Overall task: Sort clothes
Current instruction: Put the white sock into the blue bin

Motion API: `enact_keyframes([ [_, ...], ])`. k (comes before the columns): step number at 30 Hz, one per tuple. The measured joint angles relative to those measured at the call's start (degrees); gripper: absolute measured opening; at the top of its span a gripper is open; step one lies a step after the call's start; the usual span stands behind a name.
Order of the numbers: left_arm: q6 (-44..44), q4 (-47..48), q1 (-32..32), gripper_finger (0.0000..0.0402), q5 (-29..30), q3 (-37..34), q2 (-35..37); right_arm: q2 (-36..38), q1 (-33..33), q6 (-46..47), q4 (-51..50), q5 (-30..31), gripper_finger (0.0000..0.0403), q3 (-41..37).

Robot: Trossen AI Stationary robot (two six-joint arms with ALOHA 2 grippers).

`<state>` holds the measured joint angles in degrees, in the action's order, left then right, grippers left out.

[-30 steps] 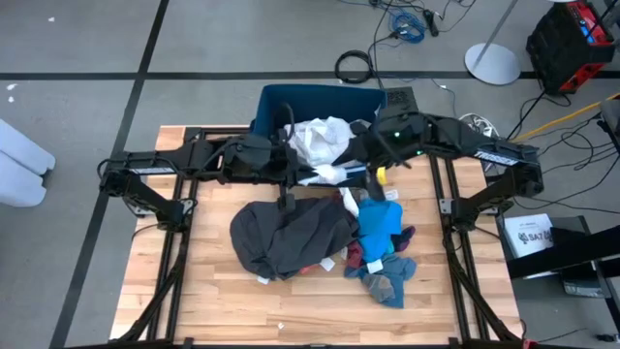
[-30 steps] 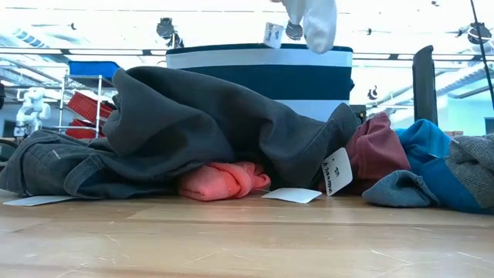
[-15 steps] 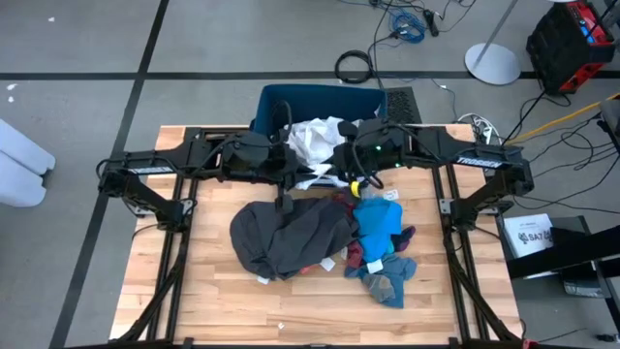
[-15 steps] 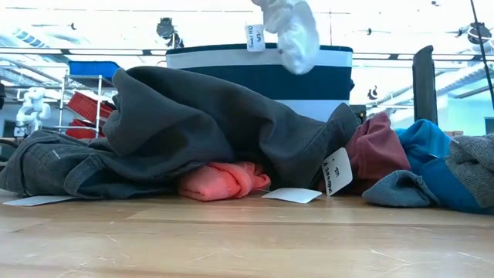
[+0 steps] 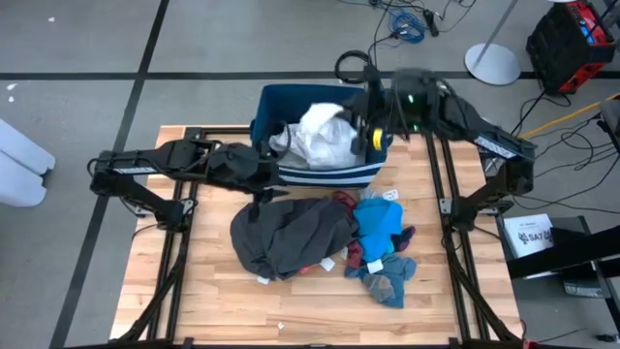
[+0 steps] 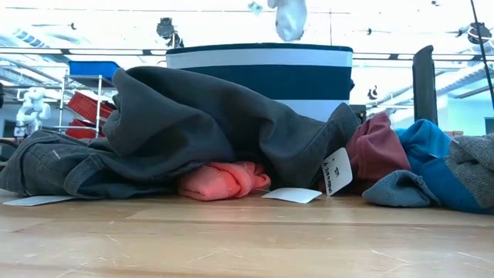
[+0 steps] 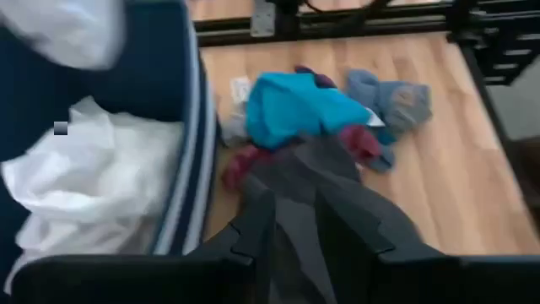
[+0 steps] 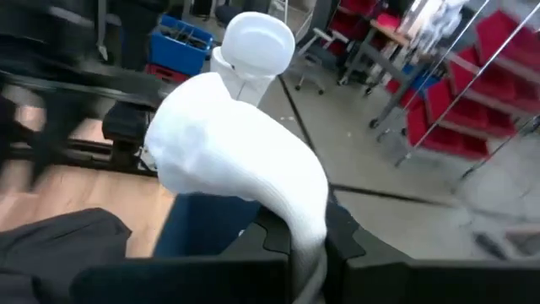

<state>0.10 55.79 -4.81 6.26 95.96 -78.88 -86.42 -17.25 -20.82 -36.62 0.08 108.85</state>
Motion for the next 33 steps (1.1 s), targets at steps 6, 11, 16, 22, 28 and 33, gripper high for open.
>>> enact_keyframes([
  [6,-7.04,4.64,-7.90,0.0096,6.22,-0.09,0.10,-6.36,-11.03,3.48,0.07,-10.23,0.0005,1.53],
  [11,-11.38,5.30,-14.45,0.0097,13.09,-1.00,0.25,-14.13,-14.85,3.80,-1.10,-12.13,0.0005,1.45],
  [16,-11.85,5.21,-18.19,0.0097,16.52,-2.25,0.36,-20.90,-16.24,4.61,-1.25,-11.63,0.0006,1.45],
  [22,-11.87,5.20,-18.59,0.0097,16.81,-2.65,0.38,-25.37,-16.18,5.69,-5.08,-10.30,0.0039,1.45],
  [28,-11.83,5.11,-18.55,0.0097,17.57,-2.65,0.41,-25.11,-16.22,5.36,-9.02,-10.15,0.0089,2.38],
  [33,-11.80,4.51,-18.52,0.0097,19.40,-2.65,0.41,-24.80,-16.17,6.12,-17.60,-10.33,0.0152,11.09],
])
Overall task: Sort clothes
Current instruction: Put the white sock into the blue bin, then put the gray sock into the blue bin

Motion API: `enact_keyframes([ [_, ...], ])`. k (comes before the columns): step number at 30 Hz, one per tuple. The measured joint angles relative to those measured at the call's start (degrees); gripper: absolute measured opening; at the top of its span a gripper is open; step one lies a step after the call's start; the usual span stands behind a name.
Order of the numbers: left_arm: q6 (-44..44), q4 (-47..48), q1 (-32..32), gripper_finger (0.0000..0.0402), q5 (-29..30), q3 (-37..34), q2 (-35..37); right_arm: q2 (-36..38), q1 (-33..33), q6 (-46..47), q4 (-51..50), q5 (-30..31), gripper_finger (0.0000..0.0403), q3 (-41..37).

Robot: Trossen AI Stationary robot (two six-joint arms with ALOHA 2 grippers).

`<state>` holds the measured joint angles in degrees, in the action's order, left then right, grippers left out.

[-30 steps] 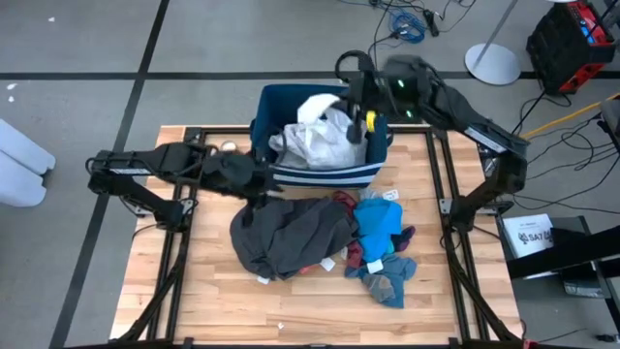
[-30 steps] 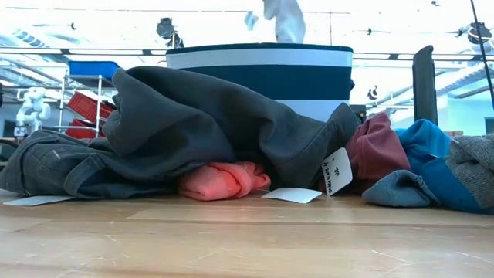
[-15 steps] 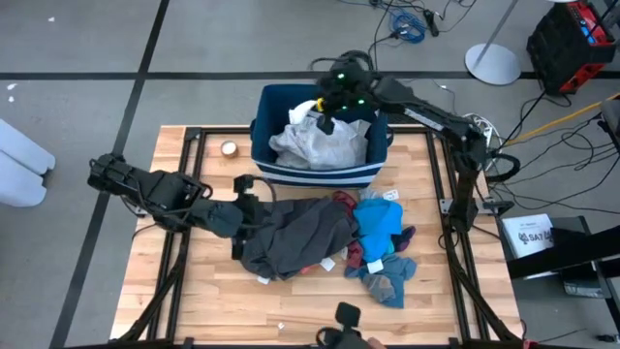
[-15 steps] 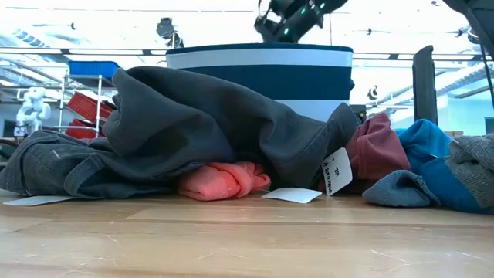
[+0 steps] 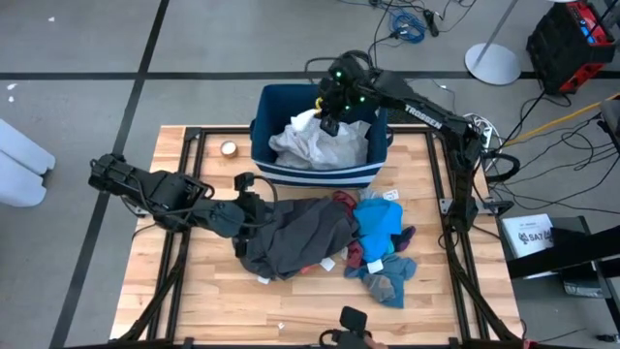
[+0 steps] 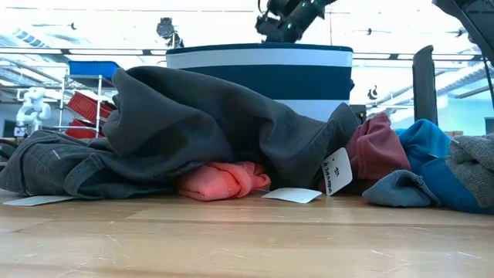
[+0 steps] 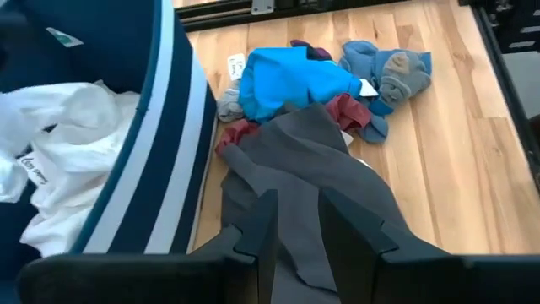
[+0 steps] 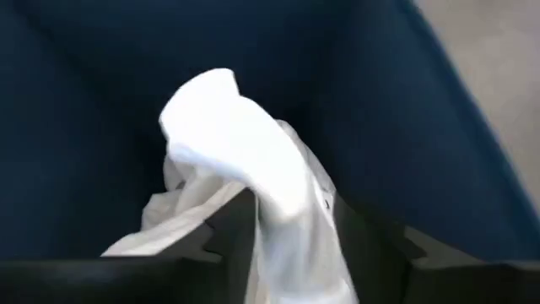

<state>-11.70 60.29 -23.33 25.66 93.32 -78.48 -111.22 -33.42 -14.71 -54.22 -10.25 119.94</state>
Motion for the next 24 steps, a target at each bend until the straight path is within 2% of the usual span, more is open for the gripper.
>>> enact_keyframes([
  [4,-0.03,-0.02,0.00,0.0097,0.40,0.00,0.00,-0.04,0.02,-2.05,-8.61,-0.08,0.0197,8.29],
  [8,0.01,-0.69,0.00,0.0097,0.41,0.00,-0.02,0.36,0.22,-2.14,-15.75,-0.18,0.0225,15.24],
  [12,0.10,-1.79,0.03,0.0097,0.89,0.00,-0.03,5.17,1.27,-1.80,-19.32,-0.24,0.0235,12.25],
  [18,0.12,-1.91,0.11,0.0097,3.12,0.00,-2.17,8.99,3.73,1.05,-33.67,-0.98,0.0230,12.26],
  [21,0.38,-1.81,0.09,0.0097,3.12,0.00,-4.19,11.13,5.61,5.10,-35.29,-5.08,0.0229,11.16],
  [24,2.24,-1.23,0.07,0.0097,3.06,0.00,-6.51,15.58,9.25,7.04,-34.27,-9.26,0.0229,5.96],
])
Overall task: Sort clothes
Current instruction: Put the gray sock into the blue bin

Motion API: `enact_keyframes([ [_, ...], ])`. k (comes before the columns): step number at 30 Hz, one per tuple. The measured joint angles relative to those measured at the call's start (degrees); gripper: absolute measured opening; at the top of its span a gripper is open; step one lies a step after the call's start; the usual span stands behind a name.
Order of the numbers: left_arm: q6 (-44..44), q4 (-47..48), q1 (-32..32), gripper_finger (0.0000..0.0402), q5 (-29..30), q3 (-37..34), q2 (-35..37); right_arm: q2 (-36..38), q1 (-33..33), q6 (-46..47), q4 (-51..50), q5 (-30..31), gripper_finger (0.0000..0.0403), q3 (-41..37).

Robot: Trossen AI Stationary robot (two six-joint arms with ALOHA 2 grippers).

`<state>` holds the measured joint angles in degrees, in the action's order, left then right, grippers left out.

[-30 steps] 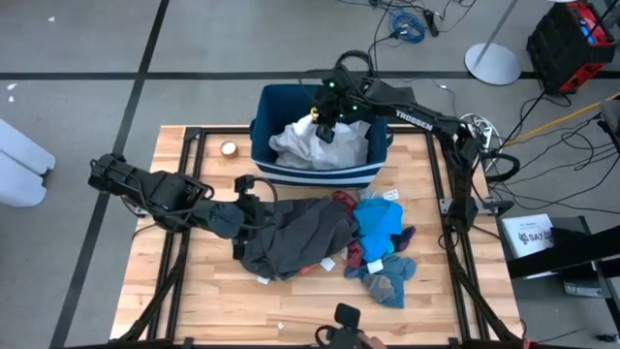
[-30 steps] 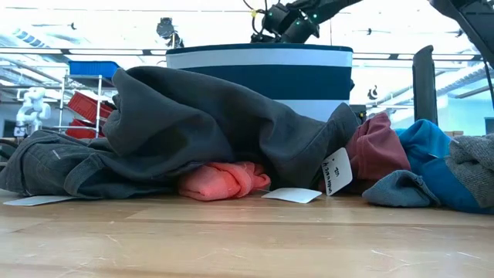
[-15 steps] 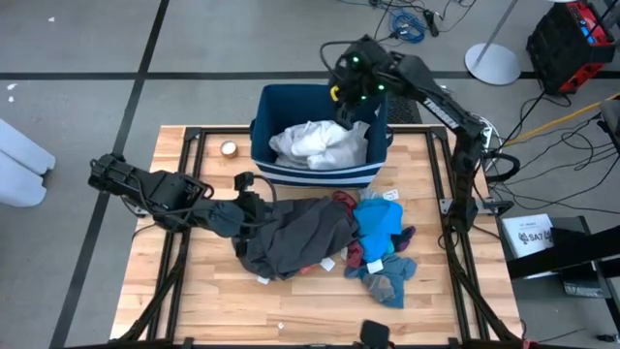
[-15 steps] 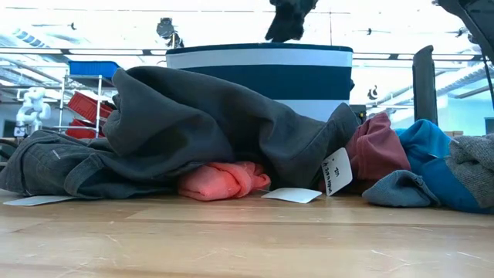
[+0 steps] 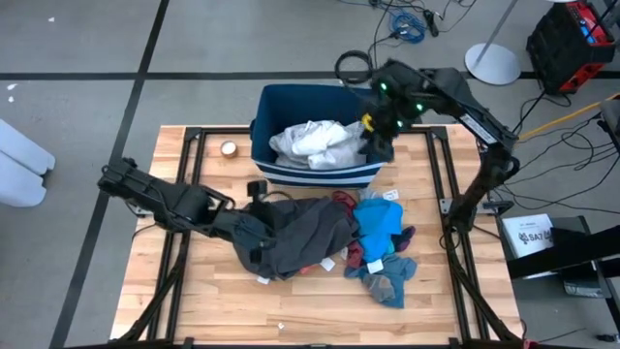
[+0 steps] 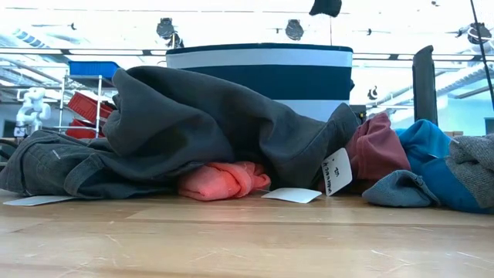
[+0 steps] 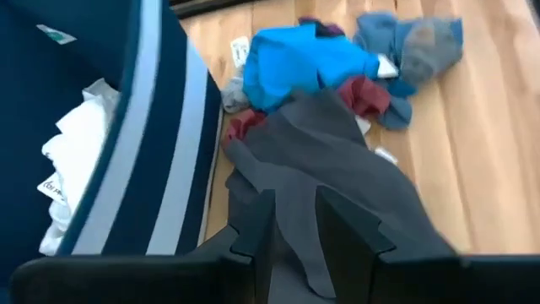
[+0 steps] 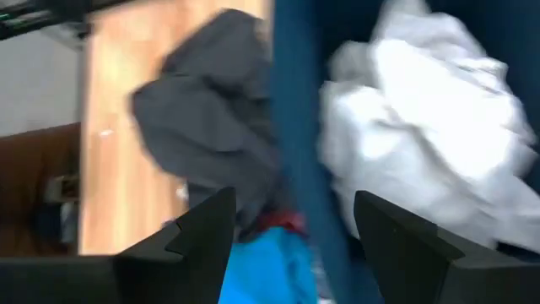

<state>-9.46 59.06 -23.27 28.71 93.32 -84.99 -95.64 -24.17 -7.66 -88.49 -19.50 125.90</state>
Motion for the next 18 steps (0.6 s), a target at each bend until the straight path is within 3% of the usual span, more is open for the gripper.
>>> enact_keyframes([
  [4,4.19,-0.06,0.00,0.0097,-3.96,0.00,-2.53,7.21,6.00,4.12,3.73,1.40,0.0229,-12.80],
  [9,7.75,-2.32,-0.02,0.0097,-9.36,-0.79,-3.89,20.39,14.55,13.81,22.32,1.78,0.0229,-38.22],
  [14,10.46,-10.38,0.90,0.0097,-15.02,-6.48,-3.75,31.78,23.26,29.39,37.05,2.13,0.0229,-61.59],
  [18,9.92,-15.90,1.94,0.0097,-19.47,-12.34,-3.65,37.54,31.54,42.57,43.48,5.97,0.0229,-73.17],
])
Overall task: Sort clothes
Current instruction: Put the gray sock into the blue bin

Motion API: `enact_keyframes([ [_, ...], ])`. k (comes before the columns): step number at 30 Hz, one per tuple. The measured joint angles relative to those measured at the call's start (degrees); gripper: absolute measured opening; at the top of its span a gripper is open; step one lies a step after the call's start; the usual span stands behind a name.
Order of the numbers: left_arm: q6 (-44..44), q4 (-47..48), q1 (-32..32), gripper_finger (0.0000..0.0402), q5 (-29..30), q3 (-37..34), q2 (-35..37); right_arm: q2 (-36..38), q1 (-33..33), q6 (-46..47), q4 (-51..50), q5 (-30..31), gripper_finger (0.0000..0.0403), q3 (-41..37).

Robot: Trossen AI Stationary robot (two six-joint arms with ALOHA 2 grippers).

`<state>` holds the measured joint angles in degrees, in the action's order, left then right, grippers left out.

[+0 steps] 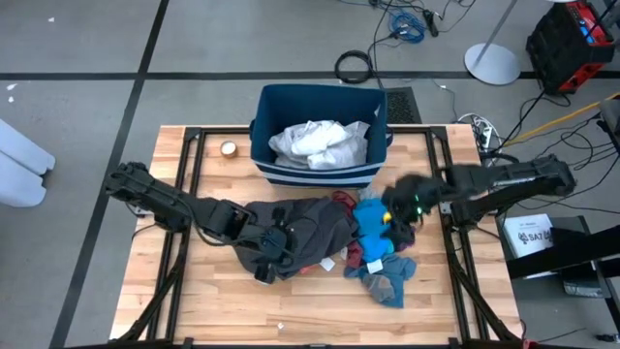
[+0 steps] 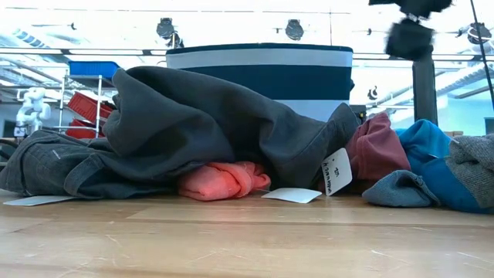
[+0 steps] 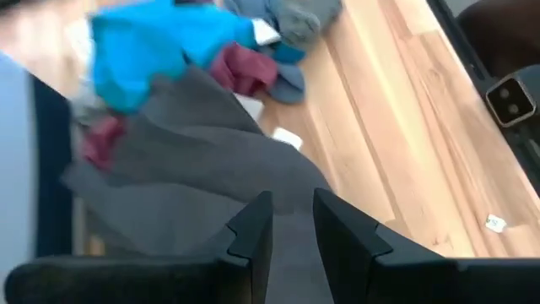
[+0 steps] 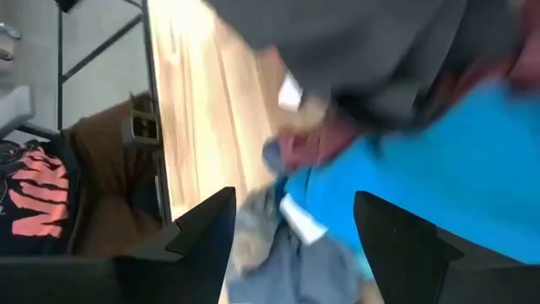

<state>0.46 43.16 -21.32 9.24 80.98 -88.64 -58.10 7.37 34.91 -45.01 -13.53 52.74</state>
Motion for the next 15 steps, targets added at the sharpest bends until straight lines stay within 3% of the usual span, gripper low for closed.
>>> enact_keyframes([
  [4,-0.04,-8.35,0.96,0.0097,-4.56,-6.16,0.00,1.83,7.59,12.06,3.24,4.89,0.0228,-5.37],
  [9,1.72,-23.18,2.67,0.0097,-10.53,-13.14,0.00,-0.43,16.08,23.84,3.81,11.06,0.0228,-6.15],
  [15,4.89,-34.84,4.89,0.0097,-10.77,-17.94,0.04,-6.11,24.74,34.18,8.09,15.32,0.0228,-6.13],
])
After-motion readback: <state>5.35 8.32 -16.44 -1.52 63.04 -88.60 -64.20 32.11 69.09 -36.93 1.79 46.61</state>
